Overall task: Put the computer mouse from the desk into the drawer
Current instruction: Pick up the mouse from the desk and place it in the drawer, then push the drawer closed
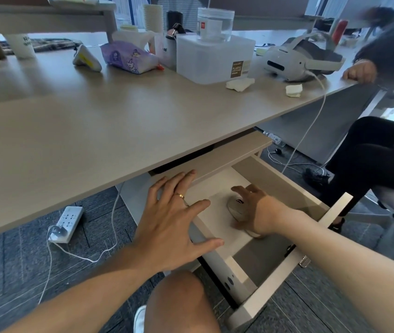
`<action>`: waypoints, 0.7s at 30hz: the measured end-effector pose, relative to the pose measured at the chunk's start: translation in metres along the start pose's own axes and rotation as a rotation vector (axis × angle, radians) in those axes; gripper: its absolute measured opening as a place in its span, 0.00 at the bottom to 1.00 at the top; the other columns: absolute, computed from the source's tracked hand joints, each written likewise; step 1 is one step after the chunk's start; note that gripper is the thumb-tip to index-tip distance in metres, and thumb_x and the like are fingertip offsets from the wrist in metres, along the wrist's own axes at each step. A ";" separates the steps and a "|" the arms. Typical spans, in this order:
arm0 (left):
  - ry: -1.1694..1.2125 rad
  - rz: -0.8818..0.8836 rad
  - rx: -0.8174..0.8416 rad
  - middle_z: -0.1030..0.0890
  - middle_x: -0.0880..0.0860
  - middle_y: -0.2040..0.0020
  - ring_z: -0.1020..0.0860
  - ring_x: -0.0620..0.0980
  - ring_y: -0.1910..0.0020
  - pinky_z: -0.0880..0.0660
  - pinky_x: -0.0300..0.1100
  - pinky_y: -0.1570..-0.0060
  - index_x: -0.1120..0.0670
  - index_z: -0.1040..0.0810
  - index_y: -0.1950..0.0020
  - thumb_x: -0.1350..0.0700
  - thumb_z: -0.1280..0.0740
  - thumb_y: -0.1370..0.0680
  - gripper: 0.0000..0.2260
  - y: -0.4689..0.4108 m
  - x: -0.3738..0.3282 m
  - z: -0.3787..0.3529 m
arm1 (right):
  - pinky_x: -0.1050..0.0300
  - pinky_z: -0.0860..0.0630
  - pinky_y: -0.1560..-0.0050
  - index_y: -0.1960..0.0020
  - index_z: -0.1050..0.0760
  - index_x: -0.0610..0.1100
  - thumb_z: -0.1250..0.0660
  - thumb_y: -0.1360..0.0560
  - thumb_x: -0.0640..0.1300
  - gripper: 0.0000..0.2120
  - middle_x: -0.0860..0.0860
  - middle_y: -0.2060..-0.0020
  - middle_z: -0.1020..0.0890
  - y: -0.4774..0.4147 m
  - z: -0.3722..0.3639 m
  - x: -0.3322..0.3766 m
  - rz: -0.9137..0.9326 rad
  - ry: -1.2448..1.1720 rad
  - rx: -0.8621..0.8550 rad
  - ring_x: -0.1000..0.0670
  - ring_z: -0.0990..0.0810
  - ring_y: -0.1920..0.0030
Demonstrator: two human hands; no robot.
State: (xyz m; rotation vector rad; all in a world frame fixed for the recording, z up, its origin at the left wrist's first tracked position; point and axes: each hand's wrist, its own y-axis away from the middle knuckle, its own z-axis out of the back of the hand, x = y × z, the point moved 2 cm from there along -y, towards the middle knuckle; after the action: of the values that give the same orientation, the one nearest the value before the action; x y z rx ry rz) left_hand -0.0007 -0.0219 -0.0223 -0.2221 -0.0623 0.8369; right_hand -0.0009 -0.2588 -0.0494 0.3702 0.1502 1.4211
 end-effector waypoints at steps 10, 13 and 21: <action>0.008 -0.003 0.003 0.45 0.56 0.17 0.45 0.54 0.21 0.47 0.58 0.26 0.39 0.23 0.30 0.20 0.46 0.30 0.37 0.000 0.000 -0.001 | 0.46 0.24 0.38 0.20 0.43 0.55 0.32 0.24 0.44 0.36 0.44 0.30 0.34 -0.008 0.003 -0.009 0.008 0.019 0.054 0.38 0.25 0.35; 0.016 -0.008 -0.013 0.44 0.56 0.18 0.44 0.55 0.21 0.46 0.58 0.26 0.39 0.22 0.31 0.20 0.46 0.30 0.37 0.000 0.000 -0.002 | 0.46 0.25 0.38 0.20 0.43 0.56 0.33 0.24 0.44 0.36 0.43 0.29 0.35 -0.008 0.002 -0.009 0.002 0.015 0.049 0.38 0.25 0.35; 0.016 -0.016 -0.020 0.43 0.56 0.18 0.42 0.56 0.21 0.46 0.58 0.27 0.40 0.25 0.28 0.21 0.46 0.29 0.37 -0.001 0.001 -0.002 | 0.42 0.32 0.29 0.23 0.40 0.49 0.37 0.22 0.57 0.31 0.46 0.24 0.39 0.037 0.035 -0.019 0.007 -0.044 -0.337 0.39 0.37 0.25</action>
State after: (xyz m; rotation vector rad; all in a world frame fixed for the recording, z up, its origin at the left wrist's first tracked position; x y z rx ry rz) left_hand 0.0008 -0.0221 -0.0245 -0.2464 -0.0577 0.8184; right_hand -0.0275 -0.2795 -0.0065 0.1240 -0.1261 1.4142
